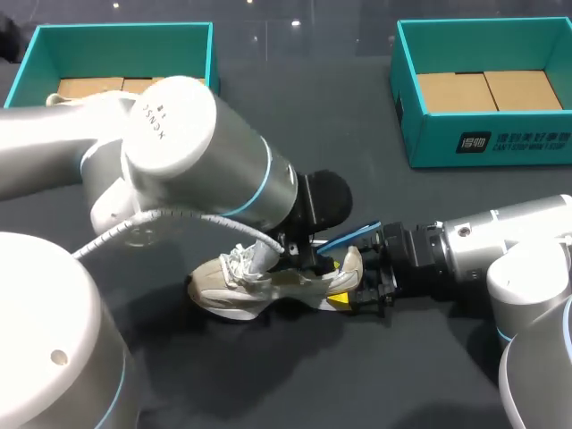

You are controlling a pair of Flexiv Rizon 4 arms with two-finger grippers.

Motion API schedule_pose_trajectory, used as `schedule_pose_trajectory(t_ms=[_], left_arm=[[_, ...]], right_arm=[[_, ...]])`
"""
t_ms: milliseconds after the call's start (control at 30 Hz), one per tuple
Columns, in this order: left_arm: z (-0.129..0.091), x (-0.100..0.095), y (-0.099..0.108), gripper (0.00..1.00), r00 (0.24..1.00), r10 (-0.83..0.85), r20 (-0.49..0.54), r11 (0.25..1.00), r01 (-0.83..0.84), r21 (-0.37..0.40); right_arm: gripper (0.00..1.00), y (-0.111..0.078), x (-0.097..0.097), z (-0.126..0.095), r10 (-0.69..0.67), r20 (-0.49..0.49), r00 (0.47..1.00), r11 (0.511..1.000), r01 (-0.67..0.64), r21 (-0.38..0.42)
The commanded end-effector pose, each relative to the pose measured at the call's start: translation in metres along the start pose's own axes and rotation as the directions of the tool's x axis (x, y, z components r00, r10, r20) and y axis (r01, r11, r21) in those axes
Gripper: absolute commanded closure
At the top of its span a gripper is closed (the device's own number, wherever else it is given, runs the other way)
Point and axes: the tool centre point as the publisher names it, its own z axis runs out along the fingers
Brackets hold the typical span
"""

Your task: Take the shoe out of the shoebox, open the shoe tongue, remove and reinsert the insole, then place the shoe into the shoebox

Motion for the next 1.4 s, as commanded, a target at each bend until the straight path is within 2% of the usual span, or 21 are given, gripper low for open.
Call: schedule_pose_trajectory(t_ms=[33, 433, 533, 767, 1400], left_arm=[[-0.001, 0.011, 0.014, 0.13, 0.997, -0.026, 0.077, 0.998, 0.022, 0.058], [0.013, 0.007, 0.008, 0.31, 0.98, -0.057, 0.191, 0.996, 0.042, 0.084], [0.018, 0.007, 0.007, 0.34, 0.979, -0.062, 0.195, 0.995, 0.045, 0.092], [0.027, 0.007, 0.006, 0.49, 0.974, -0.064, 0.218, 0.994, 0.042, 0.104], [0.045, 0.0, 0.013, 0.59, 0.98, -0.038, 0.196, 0.991, 0.012, 0.134]], right_arm=[[1.0, -0.002, 0.0, 0.002, 0.001, -0.001, 1.0, 1.0, -0.001, 0.005], [1.0, -0.002, 0.0, 0.002, 0.001, -0.001, 1.0, 1.0, -0.001, 0.005], [1.0, -0.002, 0.0, 0.002, 0.001, -0.001, 1.0, 1.0, -0.001, 0.005], [1.0, -0.002, 0.0, 0.002, 0.001, -0.001, 1.0, 1.0, -0.001, 0.005], [1.0, -0.002, 0.0, 0.002, 0.001, -0.001, 1.0, 1.0, -0.001, 0.005]])
